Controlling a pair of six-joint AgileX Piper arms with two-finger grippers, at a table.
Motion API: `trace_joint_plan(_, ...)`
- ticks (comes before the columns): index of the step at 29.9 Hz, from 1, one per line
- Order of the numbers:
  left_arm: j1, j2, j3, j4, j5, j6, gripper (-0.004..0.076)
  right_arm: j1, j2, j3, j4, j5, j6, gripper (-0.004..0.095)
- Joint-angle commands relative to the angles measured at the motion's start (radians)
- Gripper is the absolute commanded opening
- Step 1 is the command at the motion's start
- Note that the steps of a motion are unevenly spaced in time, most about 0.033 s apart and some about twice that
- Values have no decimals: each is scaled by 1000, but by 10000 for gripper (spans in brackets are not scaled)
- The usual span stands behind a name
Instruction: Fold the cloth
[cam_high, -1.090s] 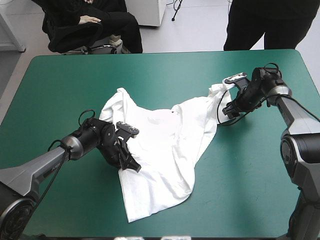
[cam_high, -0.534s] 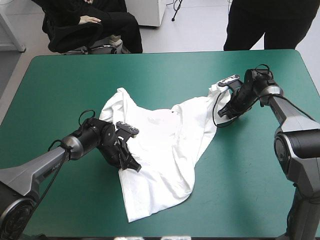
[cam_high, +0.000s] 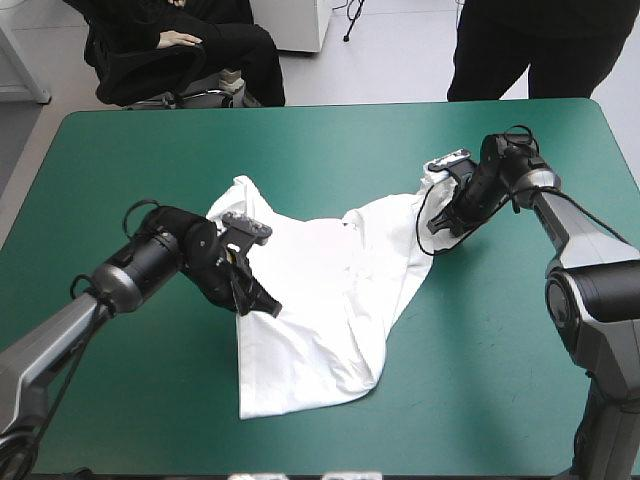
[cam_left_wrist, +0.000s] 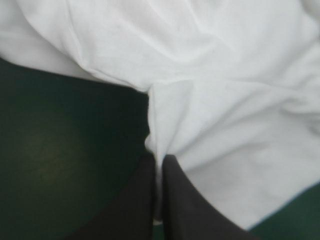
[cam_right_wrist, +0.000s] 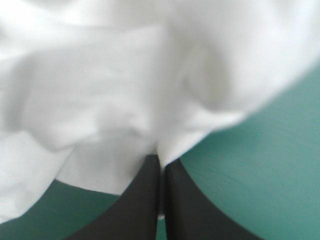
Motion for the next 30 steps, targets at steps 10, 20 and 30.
trace_joint_plan(10,-5,-276,-511,26,166,-77,-17,0,-439,-234,-323,-5,143,-18)
trace_joint_plan(20,-5,-292,-940,99,202,-57,-17,0,-706,-371,-196,-68,141,-17)
trace_joint_plan(30,-5,-295,-1174,70,202,-15,-17,0,-868,-522,-30,-122,111,-17)
